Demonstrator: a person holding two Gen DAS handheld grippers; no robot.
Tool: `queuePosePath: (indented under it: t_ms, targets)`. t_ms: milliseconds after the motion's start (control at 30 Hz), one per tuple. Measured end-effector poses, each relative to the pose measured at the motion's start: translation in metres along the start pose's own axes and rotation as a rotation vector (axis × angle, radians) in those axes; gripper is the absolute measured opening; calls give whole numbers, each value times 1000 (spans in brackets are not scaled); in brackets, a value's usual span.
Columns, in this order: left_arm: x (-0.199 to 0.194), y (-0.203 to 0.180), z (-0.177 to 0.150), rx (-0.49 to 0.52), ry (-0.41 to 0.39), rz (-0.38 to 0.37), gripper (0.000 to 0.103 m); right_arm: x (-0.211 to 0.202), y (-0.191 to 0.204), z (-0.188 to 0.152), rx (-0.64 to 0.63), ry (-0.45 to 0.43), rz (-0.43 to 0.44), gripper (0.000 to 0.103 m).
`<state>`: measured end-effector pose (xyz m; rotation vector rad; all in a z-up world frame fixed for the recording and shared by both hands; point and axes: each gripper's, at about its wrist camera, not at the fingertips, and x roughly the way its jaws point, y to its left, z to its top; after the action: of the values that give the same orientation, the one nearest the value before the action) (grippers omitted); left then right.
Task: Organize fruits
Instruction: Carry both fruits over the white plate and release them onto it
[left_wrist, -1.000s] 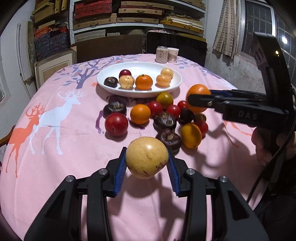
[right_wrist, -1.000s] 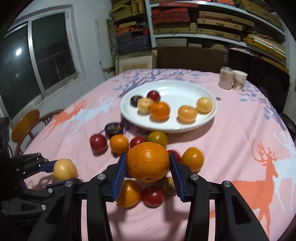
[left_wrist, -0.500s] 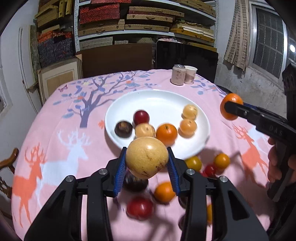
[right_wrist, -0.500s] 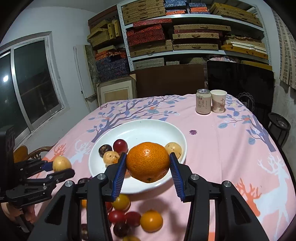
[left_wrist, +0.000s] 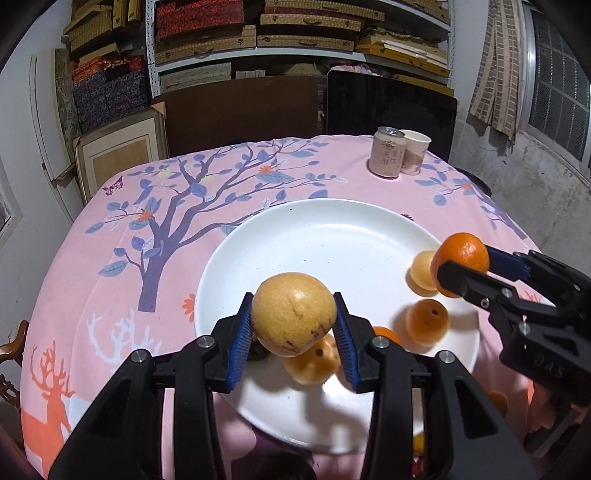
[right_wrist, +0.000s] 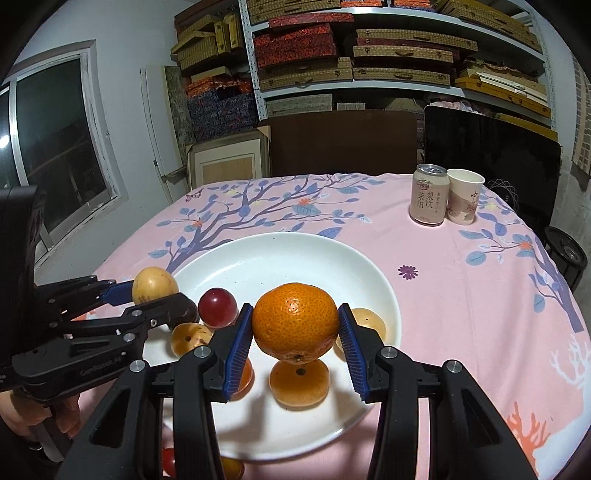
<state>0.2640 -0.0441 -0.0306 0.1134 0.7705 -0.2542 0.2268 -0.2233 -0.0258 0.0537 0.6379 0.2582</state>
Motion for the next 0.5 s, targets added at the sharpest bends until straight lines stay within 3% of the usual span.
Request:
queuePosePath:
  t_ms: [500]
  targets:
    - [34,8,21,-19,13,26,40,35,6,12,-53,54,-39,47]
